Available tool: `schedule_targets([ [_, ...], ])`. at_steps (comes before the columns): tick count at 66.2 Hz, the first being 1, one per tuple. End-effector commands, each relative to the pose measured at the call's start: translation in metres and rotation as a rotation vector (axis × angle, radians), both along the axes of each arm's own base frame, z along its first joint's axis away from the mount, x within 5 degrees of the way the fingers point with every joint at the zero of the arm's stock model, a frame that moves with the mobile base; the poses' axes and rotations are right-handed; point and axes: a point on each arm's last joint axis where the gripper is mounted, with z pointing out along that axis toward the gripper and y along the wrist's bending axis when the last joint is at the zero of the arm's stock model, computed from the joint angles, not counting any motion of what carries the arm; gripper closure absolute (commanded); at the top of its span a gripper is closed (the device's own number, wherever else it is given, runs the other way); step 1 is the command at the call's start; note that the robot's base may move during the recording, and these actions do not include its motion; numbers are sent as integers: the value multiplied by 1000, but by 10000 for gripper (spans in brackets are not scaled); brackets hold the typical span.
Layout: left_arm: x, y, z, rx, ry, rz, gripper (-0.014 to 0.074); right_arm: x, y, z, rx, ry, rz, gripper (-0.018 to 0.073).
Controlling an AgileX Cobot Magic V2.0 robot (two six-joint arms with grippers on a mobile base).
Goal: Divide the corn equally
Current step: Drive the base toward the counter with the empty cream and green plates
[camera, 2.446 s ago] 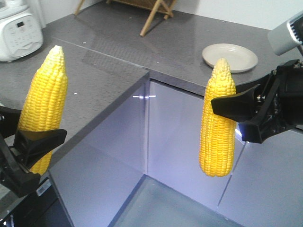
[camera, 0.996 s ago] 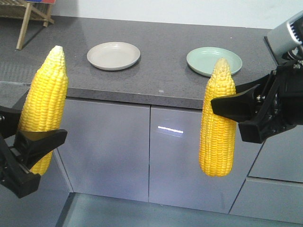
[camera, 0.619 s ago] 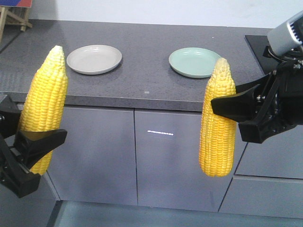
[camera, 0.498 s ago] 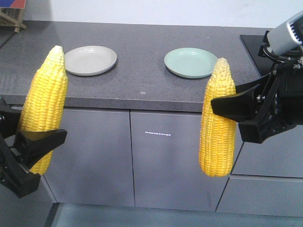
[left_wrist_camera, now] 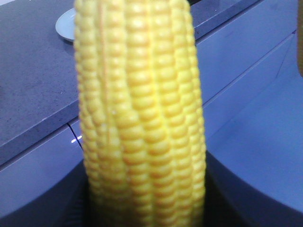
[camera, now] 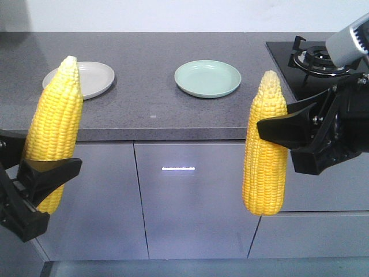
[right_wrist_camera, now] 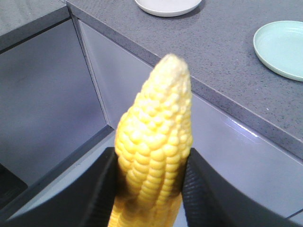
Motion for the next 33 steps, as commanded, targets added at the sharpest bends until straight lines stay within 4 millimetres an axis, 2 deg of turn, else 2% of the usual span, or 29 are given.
schedule_targets([
  [1,1,0,16,-64,-81,14,290,-2,-1,15,52,-73,-21,356],
  [33,1,0,16,-64,-81,14,290,-2,-1,15,52,-73,-21,356],
])
